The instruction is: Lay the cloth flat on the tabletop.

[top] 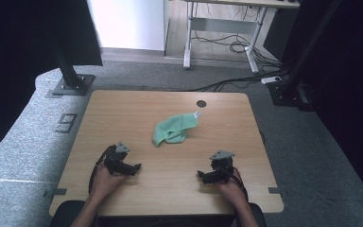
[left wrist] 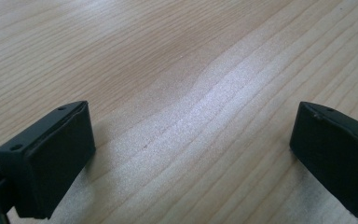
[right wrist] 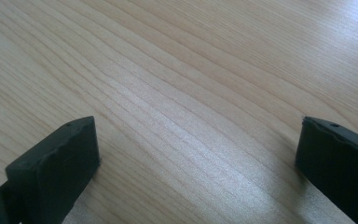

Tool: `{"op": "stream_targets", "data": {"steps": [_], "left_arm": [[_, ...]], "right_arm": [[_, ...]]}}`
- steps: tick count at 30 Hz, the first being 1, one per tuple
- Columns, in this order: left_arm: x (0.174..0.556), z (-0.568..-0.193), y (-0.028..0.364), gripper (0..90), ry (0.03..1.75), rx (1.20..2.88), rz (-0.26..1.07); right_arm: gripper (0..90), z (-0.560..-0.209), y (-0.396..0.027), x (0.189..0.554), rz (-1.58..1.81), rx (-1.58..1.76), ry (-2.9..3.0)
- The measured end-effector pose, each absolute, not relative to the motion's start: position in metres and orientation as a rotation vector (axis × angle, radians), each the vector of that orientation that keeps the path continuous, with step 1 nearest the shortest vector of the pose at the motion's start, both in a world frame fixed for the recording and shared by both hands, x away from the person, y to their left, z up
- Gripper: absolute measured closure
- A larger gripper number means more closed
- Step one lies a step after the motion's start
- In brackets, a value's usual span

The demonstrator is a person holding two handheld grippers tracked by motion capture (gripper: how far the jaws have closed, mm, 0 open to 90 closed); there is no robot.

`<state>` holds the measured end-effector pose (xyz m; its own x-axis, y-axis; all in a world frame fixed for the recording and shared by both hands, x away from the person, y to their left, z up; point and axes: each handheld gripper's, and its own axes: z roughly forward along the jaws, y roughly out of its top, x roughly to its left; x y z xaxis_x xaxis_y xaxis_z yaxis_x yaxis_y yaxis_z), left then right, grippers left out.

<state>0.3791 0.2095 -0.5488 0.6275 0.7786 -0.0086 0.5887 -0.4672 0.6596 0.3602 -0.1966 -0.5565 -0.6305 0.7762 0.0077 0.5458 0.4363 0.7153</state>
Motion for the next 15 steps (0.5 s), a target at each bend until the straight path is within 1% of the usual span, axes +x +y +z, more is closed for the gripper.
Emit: {"op": "stream_targets", "data": {"steps": [15], "left_arm": [[0.3805,-0.5487,0.2063,0.0,1.077,2.214,0.394]], "right_arm": [[0.0,-0.5565,-0.1966,0.3602,1.004,1.133,2.371]]}}
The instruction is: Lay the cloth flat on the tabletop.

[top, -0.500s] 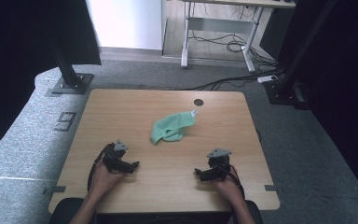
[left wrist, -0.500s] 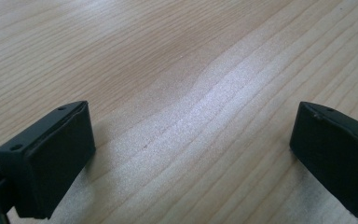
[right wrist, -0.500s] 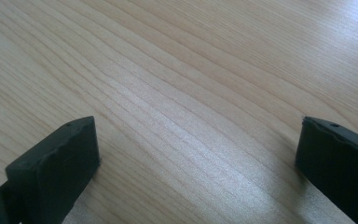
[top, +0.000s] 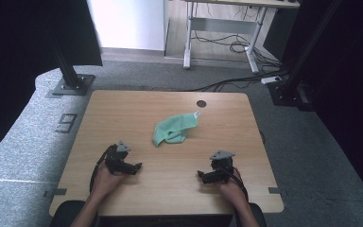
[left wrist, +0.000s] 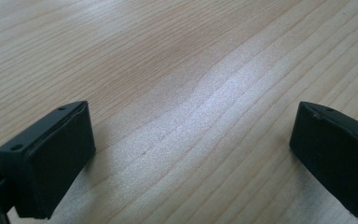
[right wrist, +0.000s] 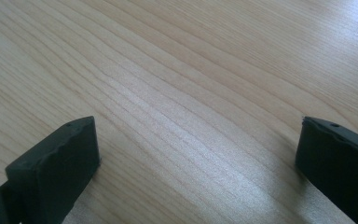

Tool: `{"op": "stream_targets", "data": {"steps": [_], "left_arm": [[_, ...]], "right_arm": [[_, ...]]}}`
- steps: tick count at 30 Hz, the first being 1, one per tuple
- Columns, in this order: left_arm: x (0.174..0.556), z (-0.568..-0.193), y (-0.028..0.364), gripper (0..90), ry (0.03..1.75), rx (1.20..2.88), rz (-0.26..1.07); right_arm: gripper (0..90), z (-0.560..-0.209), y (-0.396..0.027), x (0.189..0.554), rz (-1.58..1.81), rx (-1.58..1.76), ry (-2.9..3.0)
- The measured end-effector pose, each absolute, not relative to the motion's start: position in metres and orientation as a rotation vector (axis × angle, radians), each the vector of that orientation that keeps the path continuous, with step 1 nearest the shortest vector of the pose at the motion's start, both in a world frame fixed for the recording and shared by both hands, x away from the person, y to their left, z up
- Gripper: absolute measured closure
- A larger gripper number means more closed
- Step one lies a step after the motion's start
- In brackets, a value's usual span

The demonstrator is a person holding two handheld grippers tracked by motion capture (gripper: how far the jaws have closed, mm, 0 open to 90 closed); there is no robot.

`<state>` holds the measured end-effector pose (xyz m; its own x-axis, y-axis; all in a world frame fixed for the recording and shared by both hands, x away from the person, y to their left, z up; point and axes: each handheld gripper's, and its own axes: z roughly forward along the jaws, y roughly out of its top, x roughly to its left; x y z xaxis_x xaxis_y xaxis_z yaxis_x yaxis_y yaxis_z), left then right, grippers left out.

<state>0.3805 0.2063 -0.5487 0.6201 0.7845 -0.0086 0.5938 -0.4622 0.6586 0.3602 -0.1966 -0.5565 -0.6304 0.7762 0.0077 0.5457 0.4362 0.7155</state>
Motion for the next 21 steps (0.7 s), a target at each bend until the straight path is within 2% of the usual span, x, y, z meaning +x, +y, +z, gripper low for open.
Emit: {"op": "stream_targets", "data": {"steps": [8,21], "left_arm": [[0.381,-0.548,0.204,0.9,1.076,2.214,0.396],[0.384,-0.532,0.199,14.7,1.04,2.175,0.372]], "right_arm": [[0.0,-0.556,-0.197,0.36,1.004,1.133,2.371],[0.0,-0.556,-0.197,0.36,1.004,1.134,2.371]]}}
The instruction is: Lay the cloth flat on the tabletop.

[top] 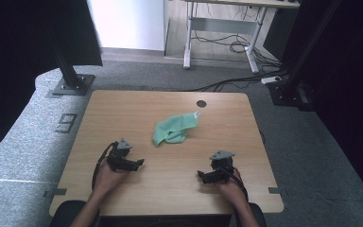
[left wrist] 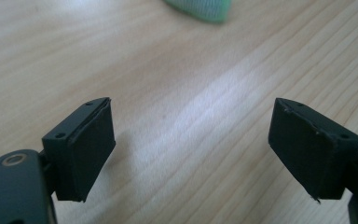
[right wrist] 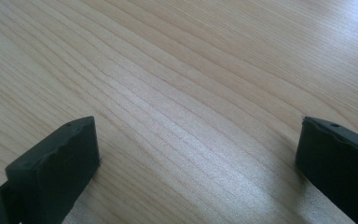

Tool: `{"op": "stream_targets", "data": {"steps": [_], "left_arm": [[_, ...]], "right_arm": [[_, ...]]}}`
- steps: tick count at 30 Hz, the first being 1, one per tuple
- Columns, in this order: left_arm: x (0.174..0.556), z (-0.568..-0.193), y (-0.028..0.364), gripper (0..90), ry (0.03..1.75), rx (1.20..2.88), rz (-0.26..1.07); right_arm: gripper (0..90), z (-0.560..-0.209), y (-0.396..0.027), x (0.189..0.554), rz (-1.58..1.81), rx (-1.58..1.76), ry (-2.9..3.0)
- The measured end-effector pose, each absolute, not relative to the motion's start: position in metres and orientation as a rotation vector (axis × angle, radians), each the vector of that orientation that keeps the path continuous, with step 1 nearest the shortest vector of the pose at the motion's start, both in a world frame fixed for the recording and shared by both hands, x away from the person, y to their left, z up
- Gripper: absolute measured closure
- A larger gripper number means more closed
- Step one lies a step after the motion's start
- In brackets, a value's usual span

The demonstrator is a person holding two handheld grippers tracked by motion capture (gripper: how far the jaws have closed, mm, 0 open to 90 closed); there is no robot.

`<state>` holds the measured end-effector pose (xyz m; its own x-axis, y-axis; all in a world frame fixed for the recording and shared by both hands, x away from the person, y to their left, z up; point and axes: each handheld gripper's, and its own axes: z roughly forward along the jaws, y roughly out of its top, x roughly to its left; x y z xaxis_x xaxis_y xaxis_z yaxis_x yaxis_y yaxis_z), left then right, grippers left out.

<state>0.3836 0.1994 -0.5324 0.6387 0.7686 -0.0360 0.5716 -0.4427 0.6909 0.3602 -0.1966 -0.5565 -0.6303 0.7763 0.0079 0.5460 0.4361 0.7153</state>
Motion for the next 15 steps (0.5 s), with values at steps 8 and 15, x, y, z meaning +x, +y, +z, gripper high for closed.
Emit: {"op": "stream_targets", "data": {"steps": [8,15], "left_arm": [[0.391,-0.518,0.19,22.3,0.976,2.172,0.362],[0.405,-0.504,0.175,30.3,0.908,2.159,0.326]], "right_arm": [[0.0,-0.556,-0.197,0.36,1.003,1.134,2.371],[0.0,-0.556,-0.197,0.36,1.003,1.134,2.371]]}}
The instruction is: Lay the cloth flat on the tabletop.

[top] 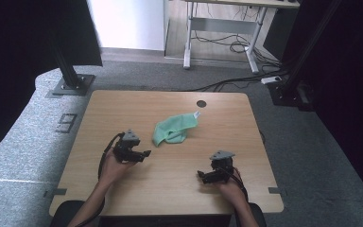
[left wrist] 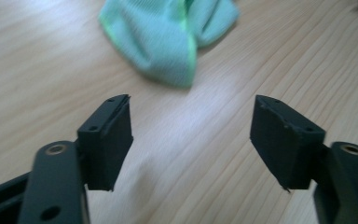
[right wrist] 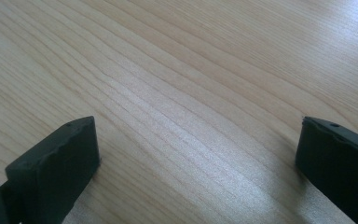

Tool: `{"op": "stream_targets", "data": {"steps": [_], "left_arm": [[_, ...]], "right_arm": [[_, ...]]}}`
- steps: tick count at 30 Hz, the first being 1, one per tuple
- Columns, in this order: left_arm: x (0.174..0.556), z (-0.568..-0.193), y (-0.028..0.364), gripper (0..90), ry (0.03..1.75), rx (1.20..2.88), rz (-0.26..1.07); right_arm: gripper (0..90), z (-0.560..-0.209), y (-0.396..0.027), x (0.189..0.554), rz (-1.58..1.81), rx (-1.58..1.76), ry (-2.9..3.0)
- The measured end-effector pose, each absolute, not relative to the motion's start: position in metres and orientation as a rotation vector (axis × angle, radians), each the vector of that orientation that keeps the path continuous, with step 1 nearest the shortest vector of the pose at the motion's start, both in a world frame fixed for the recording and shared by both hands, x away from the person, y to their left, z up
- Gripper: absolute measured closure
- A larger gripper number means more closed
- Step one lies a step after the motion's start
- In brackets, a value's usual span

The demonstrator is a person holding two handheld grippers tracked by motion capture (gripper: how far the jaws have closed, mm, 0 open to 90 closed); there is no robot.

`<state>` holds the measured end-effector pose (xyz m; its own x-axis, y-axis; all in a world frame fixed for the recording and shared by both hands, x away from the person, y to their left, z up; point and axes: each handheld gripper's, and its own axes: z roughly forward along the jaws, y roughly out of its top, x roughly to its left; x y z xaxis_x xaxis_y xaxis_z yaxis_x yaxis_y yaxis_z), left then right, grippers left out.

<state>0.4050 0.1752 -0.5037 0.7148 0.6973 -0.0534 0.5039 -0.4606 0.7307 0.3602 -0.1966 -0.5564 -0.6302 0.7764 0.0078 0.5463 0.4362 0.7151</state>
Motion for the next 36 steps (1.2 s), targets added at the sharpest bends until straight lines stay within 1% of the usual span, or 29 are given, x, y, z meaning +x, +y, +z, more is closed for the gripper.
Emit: {"op": "stream_targets", "data": {"steps": [5,8,9,10,12,14,15,19,22,28,36], "left_arm": [[0.418,-0.493,0.163,34.7,0.876,2.156,0.319],[0.422,-0.49,0.157,38.9,0.865,2.159,0.321],[0.425,-0.488,0.154,38.9,0.859,2.163,0.325],[0.43,-0.486,0.148,42.0,0.848,2.17,0.329],[0.436,-0.484,0.143,44.9,0.84,2.169,0.322],[0.439,-0.483,0.139,45.8,0.834,2.17,0.318],[0.445,-0.482,0.135,48.9,0.819,2.176,0.305],[0.458,-0.48,0.128,53.7,0.82,2.176,0.278],[0.466,-0.479,0.125,55.9,0.823,2.175,0.265],[0.484,-0.486,0.112,54.6,0.825,2.172,0.226],[0.499,-0.503,0.097,57.6,0.834,2.227,0.254]], "right_arm": [[0.0,-0.556,-0.197,0.36,1.003,1.134,2.371],[0.0,-0.556,-0.197,0.36,1.003,1.134,2.371],[0.0,-0.556,-0.197,0.36,1.003,1.134,2.371],[0.0,-0.556,-0.197,0.36,1.004,1.135,2.37],[0.0,-0.556,-0.197,0.36,1.003,1.135,2.37],[0.0,-0.556,-0.197,0.36,1.003,1.135,2.37],[0.0,-0.556,-0.197,0.36,1.003,1.134,2.371],[0.0,-0.556,-0.197,0.36,1.004,1.134,2.37],[0.0,-0.556,-0.197,0.36,1.004,1.132,2.37],[0.0,-0.556,-0.197,0.36,1.004,1.132,2.371],[0.0,-0.557,-0.197,0.36,1.004,1.131,2.37]]}}
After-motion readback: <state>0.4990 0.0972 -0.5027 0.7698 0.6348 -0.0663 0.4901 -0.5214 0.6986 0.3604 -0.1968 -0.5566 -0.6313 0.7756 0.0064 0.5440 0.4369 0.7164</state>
